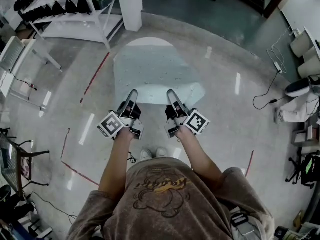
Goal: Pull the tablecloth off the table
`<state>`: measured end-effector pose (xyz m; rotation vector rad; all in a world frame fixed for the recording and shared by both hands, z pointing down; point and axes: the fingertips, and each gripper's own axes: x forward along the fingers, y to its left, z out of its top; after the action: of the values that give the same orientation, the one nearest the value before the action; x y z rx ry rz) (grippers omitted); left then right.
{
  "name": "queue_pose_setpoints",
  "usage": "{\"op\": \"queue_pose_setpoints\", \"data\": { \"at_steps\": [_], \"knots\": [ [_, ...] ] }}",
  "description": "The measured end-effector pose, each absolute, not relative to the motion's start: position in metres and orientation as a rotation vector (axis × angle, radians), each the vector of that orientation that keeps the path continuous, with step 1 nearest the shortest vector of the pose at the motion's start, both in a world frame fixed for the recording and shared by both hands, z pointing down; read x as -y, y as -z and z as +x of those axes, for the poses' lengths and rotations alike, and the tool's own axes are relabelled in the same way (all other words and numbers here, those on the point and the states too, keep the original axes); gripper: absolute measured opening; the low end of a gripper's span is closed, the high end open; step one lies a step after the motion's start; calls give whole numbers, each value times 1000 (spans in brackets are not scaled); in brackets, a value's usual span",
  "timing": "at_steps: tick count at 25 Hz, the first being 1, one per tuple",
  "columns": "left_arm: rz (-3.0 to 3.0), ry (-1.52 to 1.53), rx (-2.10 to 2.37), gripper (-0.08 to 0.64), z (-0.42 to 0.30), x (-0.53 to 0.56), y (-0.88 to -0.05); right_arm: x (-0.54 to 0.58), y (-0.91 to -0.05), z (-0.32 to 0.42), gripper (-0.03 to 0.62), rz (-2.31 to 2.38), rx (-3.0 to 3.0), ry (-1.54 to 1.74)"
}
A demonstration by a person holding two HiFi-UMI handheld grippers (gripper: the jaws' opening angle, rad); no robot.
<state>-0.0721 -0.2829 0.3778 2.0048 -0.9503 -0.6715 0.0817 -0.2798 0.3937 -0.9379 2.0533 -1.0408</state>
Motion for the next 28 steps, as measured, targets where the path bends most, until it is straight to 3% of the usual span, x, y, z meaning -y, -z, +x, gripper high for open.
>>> {"op": "queue_pose_setpoints", "data": {
  "at_steps": [28],
  "knots": [
    [2043,595,982,20,-73,225,-375,226,-392,77,17,-983,-2173,958]
  ]
}}
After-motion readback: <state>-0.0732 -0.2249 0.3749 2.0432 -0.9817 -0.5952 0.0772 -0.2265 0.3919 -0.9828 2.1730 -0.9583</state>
